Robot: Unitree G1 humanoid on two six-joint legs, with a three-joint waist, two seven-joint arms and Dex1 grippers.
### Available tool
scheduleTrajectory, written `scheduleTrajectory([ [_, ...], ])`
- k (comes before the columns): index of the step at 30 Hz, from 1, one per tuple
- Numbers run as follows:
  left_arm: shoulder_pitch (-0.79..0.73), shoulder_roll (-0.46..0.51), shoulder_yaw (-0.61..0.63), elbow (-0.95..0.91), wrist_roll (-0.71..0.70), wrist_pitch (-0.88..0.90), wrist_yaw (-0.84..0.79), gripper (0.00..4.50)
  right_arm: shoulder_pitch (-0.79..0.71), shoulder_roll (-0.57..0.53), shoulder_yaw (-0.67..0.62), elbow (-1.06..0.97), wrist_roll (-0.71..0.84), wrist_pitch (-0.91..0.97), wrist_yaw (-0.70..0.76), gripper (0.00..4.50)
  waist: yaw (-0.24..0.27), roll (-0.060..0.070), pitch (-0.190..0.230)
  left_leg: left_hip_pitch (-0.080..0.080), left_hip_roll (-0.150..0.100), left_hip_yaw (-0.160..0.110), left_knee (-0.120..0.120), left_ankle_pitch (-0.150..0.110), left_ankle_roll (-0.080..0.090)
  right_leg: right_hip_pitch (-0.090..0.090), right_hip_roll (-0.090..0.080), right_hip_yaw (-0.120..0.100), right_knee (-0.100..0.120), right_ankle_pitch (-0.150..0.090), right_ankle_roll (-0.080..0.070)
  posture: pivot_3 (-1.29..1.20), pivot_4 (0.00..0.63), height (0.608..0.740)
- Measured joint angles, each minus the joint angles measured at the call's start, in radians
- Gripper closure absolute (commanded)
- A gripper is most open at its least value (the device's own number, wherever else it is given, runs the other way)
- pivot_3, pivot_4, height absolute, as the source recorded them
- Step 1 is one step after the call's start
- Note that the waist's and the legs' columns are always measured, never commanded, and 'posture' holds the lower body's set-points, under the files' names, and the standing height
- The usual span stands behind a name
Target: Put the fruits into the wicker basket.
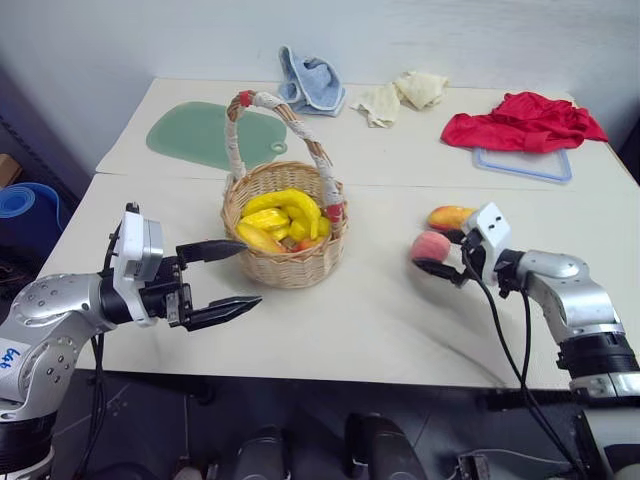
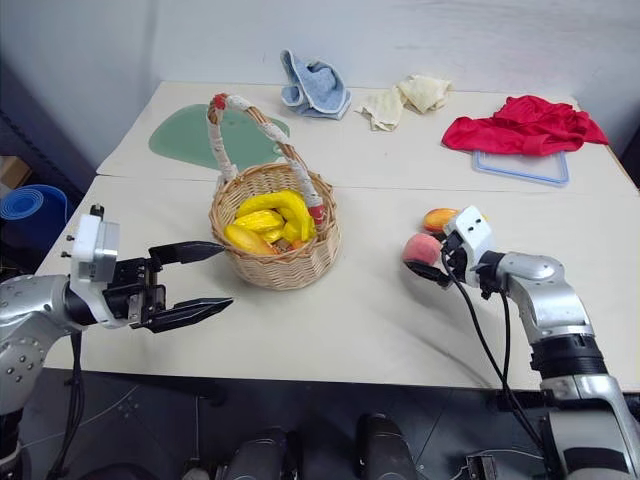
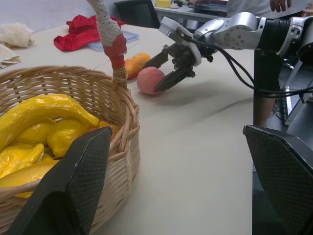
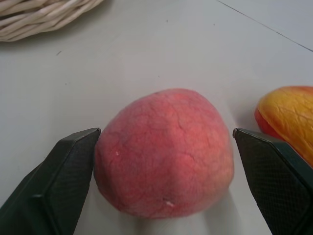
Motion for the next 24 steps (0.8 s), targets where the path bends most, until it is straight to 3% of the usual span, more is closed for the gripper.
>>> scheduleTrajectory([
  [5,0.021,-0.020,0.002,0.002,0.001,-0.005,0.010,0.00,-0.054,0.036,0.004,0.108,-0.032,-0.057,0.062,1.60,-0.006,0.000,0.000,-0.002,0.000,0.000,0.000,0.000,0.000,-0.001,-0.002,0.000,0.001,0.000,0.000,0.00,0.150,0.740],
  [7,0.032,-0.022,0.003,0.007,0.001,-0.005,0.011,0.00,-0.059,0.036,0.003,0.108,-0.033,-0.058,0.093,1.93,-0.006,0.000,0.000,-0.002,0.000,-0.001,0.000,0.000,0.000,-0.001,-0.002,-0.001,0.001,0.000,0.000,0.00,0.150,0.740],
  [11,0.047,-0.033,0.038,0.037,-0.010,-0.003,0.023,0.00,-0.009,0.025,-0.022,-0.017,0.019,0.011,0.155,1.94,-0.005,0.000,0.000,-0.003,0.000,-0.002,0.000,0.000,0.000,-0.002,-0.002,-0.001,0.002,0.000,0.000,0.00,0.150,0.740],
  [16,0.079,-0.048,0.121,0.090,-0.030,0.003,0.045,0.00,0.034,0.000,-0.036,-0.493,0.244,0.338,0.162,1.94,-0.020,0.001,0.001,-0.003,0.001,-0.002,-0.001,0.000,-0.001,-0.003,-0.003,-0.001,0.002,0.000,0.000,0.00,0.150,0.740],
  [19,0.124,-0.038,0.163,0.137,-0.027,0.002,0.026,0.00,-0.023,0.109,-0.018,-0.710,0.328,0.480,0.036,1.94,-0.029,0.001,0.001,-0.002,0.002,-0.002,-0.002,-0.001,-0.003,-0.004,-0.002,-0.001,0.002,0.000,-0.001,0.00,0.150,0.740],
  [24,0.205,-0.036,0.202,0.162,-0.013,-0.012,0.000,0.00,-0.151,0.366,0.089,-0.773,0.288,0.576,-0.255,1.94,-0.022,0.000,0.000,-0.008,-0.001,-0.002,-0.001,0.000,-0.004,-0.014,-0.006,-0.001,0.013,0.001,-0.002,0.00,0.150,0.740],
])
